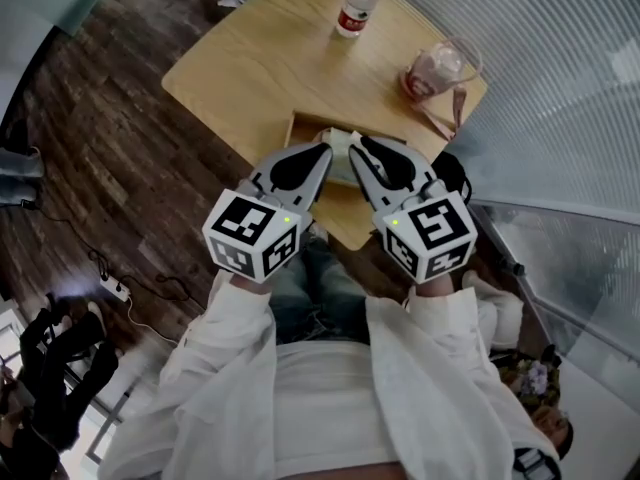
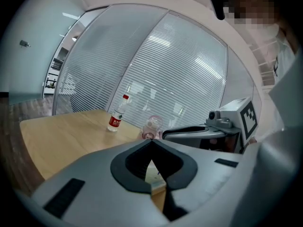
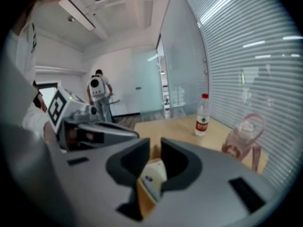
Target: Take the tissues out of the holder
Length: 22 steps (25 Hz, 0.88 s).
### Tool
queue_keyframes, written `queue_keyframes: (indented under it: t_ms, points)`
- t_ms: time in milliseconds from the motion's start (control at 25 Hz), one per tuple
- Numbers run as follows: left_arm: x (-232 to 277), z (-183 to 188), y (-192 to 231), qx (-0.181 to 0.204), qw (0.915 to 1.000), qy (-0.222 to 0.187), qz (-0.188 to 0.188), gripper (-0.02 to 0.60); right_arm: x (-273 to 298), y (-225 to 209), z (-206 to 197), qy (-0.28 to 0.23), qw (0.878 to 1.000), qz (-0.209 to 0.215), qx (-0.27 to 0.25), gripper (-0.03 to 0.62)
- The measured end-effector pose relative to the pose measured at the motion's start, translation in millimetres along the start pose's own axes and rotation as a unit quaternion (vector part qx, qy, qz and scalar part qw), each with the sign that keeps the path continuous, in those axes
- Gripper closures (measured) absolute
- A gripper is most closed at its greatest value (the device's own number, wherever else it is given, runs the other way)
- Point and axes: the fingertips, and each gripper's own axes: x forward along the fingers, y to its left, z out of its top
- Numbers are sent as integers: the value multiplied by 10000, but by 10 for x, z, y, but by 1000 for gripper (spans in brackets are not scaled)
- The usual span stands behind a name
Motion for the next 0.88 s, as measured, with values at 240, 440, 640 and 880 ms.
queue_keyframes:
  t_ms: [240,440,640,880]
  points:
    - [54,-177,102,-231,9996,129,47,572,176,46,-178,325,9988,256,-261,507]
    - [65,-270,173,-288,9994,173,124,572,303,56,-366,645,9959,335,-535,500]
    - [31,-346,265,-339,9991,200,152,572,395,44,-549,999,9902,284,-935,500]
    - [43,-443,304,-417,9986,212,227,572,469,-4,-660,1230,9820,152,-1424,500]
